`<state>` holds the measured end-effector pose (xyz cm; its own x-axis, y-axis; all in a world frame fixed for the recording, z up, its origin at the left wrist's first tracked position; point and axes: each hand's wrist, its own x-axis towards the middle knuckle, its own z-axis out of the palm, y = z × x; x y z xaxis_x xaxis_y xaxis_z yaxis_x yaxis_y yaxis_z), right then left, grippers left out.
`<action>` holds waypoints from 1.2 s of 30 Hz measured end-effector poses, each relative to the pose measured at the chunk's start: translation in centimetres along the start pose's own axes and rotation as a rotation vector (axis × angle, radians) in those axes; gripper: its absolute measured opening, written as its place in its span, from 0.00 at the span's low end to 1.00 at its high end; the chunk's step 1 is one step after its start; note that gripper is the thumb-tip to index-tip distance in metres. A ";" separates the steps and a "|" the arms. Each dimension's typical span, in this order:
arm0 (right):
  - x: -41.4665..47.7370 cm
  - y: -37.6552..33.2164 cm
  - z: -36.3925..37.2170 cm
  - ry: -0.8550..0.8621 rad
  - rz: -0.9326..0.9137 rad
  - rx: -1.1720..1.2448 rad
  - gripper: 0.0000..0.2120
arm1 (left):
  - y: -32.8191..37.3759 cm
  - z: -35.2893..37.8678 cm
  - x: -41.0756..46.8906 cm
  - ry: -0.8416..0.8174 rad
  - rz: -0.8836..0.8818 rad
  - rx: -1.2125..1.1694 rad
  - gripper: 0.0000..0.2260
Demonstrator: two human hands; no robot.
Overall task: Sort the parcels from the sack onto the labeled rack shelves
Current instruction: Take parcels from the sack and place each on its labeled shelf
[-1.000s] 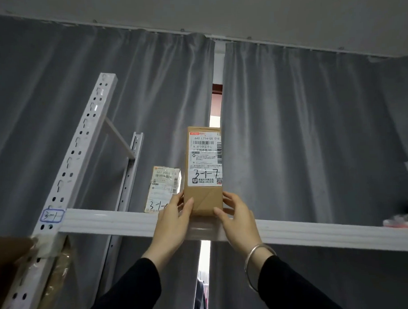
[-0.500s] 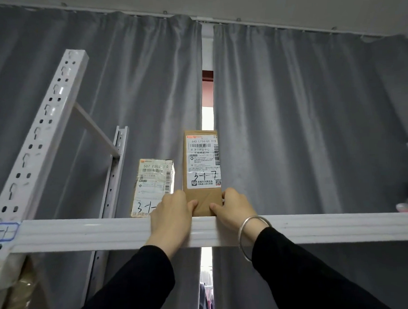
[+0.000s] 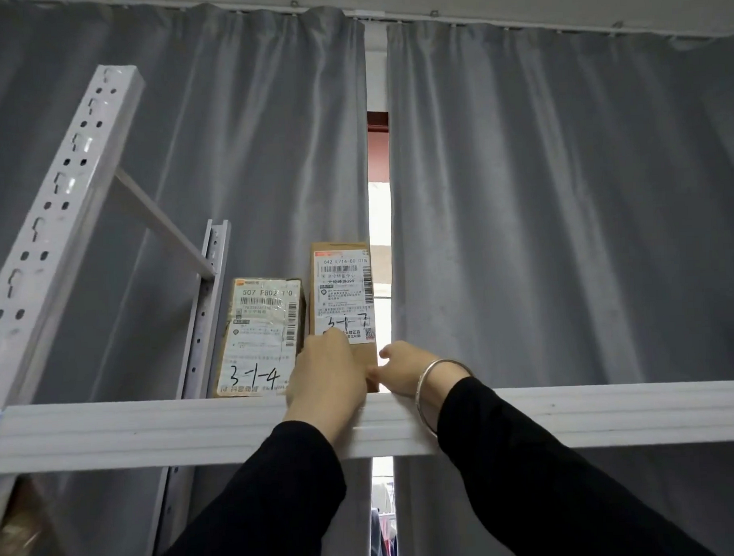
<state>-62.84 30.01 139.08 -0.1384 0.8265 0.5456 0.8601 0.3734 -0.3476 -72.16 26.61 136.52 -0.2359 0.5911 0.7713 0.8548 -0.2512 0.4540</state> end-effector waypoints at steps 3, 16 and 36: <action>0.0 0.0 0.2 0.032 -0.008 -0.018 0.20 | 0.0 0.3 -0.3 0.064 -0.002 0.011 0.08; -9.2 2.4 -0.8 0.356 -0.048 -0.207 0.17 | 0.8 2.3 -6.4 0.245 0.289 -0.035 0.15; -64.4 32.2 -21.1 0.502 0.712 -0.262 0.26 | 37.0 10.3 -49.3 -0.944 0.720 -0.940 0.27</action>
<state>-15.92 -20.09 108.81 0.6454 0.5220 0.5576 0.7532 -0.3135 -0.5783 -24.18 -3.89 110.72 0.7776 0.3010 0.5520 -0.0281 -0.8604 0.5088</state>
